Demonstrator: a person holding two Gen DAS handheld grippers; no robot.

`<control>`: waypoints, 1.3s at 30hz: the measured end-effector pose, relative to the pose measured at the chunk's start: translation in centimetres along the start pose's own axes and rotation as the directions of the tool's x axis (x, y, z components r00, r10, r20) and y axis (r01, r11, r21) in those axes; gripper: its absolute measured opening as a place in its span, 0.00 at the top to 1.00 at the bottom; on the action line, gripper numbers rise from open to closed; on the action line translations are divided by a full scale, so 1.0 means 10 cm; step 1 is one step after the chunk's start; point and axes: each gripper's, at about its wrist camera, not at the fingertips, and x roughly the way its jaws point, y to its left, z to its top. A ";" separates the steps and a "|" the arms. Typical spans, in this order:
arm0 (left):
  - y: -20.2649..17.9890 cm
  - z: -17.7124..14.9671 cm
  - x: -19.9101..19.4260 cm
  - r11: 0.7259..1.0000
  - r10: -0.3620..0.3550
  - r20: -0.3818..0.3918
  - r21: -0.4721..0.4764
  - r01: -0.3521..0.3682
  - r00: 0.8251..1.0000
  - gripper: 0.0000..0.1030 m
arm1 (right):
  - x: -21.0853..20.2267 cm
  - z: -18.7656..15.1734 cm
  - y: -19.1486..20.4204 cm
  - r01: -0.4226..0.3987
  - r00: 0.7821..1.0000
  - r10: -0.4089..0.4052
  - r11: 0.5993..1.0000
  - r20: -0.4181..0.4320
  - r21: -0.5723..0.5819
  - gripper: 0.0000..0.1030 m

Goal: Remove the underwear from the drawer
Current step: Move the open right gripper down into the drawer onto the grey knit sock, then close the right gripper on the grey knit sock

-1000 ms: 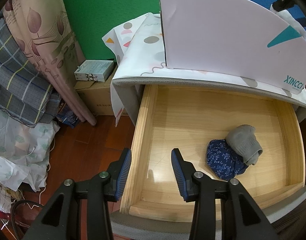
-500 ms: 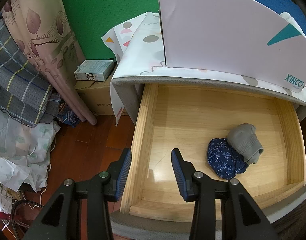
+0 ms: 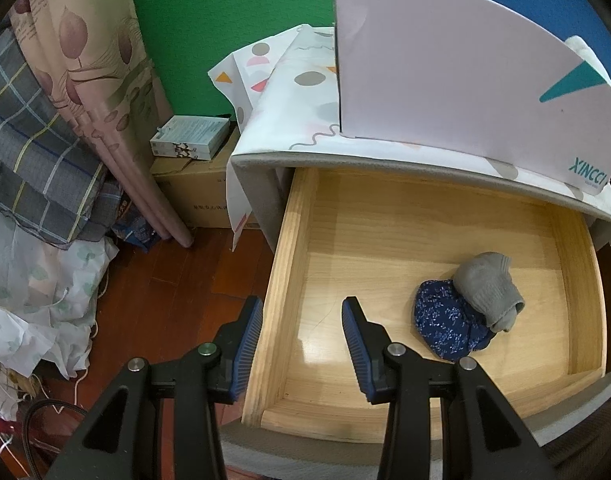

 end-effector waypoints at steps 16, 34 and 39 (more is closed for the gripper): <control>0.12 0.01 0.04 0.998 -0.031 -0.025 -0.047 0.029 0.999 0.59 | 1.34 -0.20 0.15 -0.011 0.982 0.025 0.997 -0.188 0.076 0.44; 0.15 0.01 0.06 0.998 -0.034 -0.046 -0.059 0.031 0.998 0.59 | 1.85 -0.19 0.35 0.024 0.968 -0.020 1.000 -0.249 0.015 0.44; 0.15 0.01 0.06 0.998 -0.033 -0.046 -0.057 0.030 0.998 0.59 | 1.85 -0.24 0.29 0.022 0.966 -0.013 0.999 -0.257 0.032 0.49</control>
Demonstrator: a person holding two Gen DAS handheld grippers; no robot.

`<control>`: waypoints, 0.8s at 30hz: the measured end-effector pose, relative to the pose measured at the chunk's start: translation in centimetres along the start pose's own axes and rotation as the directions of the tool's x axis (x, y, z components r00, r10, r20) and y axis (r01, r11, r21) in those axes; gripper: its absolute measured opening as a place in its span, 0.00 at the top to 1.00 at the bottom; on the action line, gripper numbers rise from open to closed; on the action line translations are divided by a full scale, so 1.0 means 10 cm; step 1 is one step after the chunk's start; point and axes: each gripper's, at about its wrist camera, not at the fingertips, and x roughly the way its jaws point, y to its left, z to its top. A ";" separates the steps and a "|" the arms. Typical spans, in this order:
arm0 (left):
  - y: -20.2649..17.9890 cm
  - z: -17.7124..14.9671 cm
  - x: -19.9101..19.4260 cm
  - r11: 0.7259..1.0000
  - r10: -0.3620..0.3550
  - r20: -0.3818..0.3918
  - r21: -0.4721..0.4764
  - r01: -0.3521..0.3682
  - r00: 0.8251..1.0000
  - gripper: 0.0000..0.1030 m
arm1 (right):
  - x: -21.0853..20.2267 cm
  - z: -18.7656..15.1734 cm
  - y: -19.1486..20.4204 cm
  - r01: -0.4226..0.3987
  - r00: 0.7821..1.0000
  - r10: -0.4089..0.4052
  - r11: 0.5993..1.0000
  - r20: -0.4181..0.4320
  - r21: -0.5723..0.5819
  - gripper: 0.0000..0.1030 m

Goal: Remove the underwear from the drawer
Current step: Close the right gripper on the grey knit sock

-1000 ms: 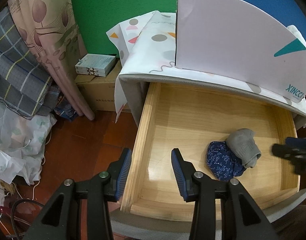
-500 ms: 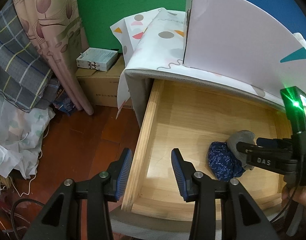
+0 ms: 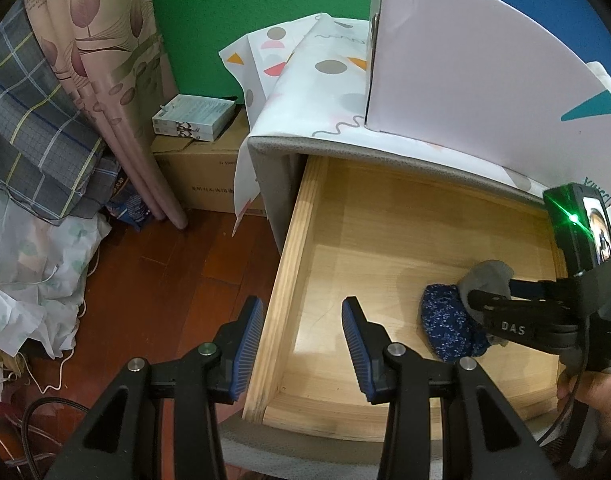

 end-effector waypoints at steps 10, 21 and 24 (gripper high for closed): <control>-0.01 0.00 0.00 1.000 0.001 0.000 0.006 -0.001 1.000 0.59 | -0.03 -0.13 -0.35 0.042 0.997 -0.040 0.998 -0.059 0.041 0.51; -0.02 0.01 0.01 1.000 0.000 -0.003 0.008 0.000 1.000 0.59 | -0.02 -0.40 -0.66 0.072 0.990 -0.061 0.994 -0.127 0.082 0.50; -0.03 0.00 0.01 1.000 0.000 -0.003 0.010 0.000 1.000 0.59 | -0.03 -0.47 -0.75 0.062 0.989 -0.048 0.993 -0.140 0.102 0.48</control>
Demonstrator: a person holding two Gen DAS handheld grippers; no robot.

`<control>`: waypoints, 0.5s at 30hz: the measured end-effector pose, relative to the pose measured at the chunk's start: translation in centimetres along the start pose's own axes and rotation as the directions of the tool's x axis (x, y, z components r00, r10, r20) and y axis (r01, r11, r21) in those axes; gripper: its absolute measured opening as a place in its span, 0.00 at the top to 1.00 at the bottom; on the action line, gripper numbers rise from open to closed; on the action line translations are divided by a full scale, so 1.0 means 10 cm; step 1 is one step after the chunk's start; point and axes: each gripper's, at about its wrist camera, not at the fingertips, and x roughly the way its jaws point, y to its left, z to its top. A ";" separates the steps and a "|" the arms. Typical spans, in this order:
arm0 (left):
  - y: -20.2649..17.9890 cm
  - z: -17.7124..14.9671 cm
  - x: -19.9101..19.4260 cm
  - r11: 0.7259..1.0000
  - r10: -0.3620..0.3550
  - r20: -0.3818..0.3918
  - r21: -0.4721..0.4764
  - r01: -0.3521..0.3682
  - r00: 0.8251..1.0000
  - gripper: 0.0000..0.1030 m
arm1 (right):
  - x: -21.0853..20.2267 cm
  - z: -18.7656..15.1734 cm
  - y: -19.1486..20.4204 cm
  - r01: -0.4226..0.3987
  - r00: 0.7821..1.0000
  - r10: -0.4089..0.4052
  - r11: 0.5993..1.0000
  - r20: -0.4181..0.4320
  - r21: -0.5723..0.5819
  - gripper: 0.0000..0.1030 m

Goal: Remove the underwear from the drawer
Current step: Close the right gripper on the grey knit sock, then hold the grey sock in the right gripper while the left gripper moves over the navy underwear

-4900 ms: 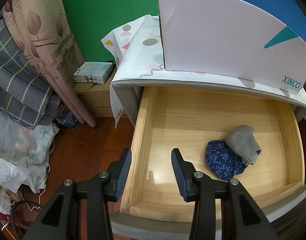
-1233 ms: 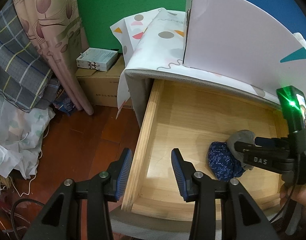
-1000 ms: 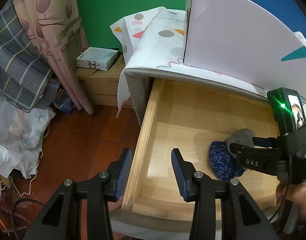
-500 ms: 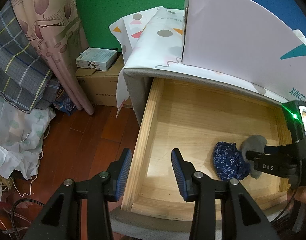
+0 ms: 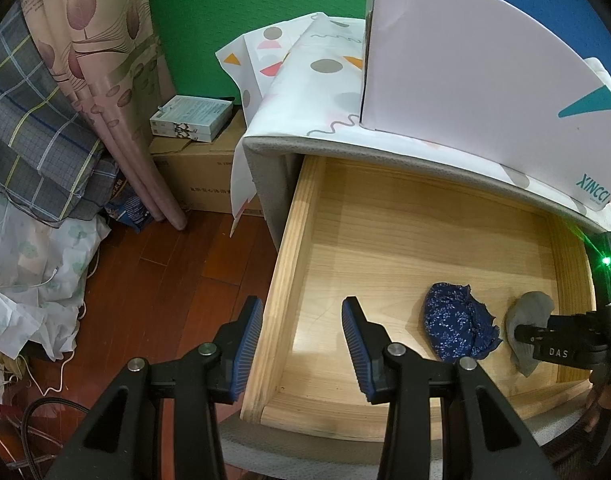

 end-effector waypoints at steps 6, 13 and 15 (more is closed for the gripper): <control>-0.01 0.00 0.01 1.000 0.001 -0.002 0.001 -0.001 1.000 0.59 | 0.12 -0.09 -0.23 -0.028 1.000 0.028 0.999 -0.001 0.046 0.39; -0.02 0.00 0.01 1.000 0.001 -0.004 0.006 -0.001 1.000 0.59 | 0.19 0.05 -0.29 -0.001 1.000 0.002 0.999 -0.010 0.050 0.33; -0.03 0.00 0.01 1.000 -0.001 -0.008 0.008 0.001 1.000 0.59 | 0.20 0.10 -0.27 -0.002 1.000 0.002 0.999 -0.010 0.046 0.33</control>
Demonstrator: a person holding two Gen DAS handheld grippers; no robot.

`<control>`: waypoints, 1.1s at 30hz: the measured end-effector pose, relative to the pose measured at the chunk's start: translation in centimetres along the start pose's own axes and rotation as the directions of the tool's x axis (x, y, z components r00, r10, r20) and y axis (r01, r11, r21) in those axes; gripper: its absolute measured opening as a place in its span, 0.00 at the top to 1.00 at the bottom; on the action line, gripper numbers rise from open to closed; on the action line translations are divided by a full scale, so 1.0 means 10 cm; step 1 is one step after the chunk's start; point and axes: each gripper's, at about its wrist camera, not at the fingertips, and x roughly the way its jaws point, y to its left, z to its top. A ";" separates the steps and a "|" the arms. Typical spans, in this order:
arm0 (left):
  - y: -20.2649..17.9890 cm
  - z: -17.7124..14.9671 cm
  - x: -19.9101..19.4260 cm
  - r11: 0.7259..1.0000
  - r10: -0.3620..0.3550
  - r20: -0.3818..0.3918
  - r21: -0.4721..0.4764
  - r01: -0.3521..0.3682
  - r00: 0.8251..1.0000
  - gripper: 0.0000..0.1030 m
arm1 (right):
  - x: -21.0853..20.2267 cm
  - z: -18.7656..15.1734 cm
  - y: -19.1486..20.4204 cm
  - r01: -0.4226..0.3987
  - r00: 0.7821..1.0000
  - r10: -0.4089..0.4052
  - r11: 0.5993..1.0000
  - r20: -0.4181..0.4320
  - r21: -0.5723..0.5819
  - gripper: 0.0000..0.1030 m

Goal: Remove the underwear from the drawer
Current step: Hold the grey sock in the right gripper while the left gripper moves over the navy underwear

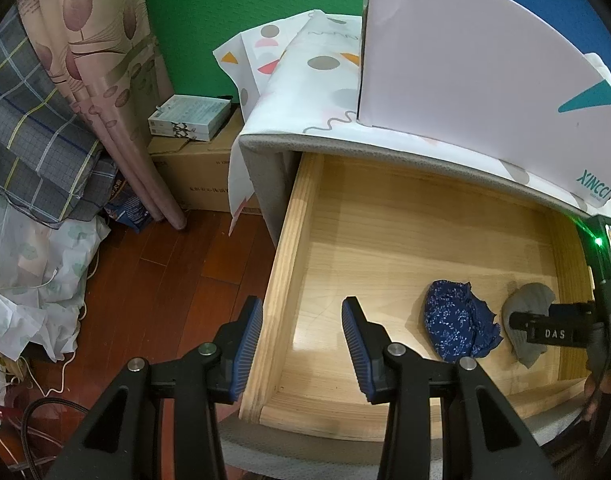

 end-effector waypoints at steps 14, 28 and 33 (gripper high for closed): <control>-0.03 -0.01 0.04 1.000 0.008 -0.012 0.019 -0.007 1.000 0.59 | -0.09 0.10 0.27 0.035 0.999 -0.035 0.999 0.001 -0.025 0.35; -0.06 0.00 0.05 1.000 0.003 -0.019 0.031 -0.002 1.000 0.59 | 0.12 0.09 0.31 -0.017 0.994 0.019 1.000 -0.109 0.014 0.44; -0.13 -0.01 0.08 0.999 -0.002 -0.036 0.054 0.004 0.999 0.59 | 0.08 0.09 0.40 -0.014 0.993 0.011 1.000 -0.116 -0.021 0.52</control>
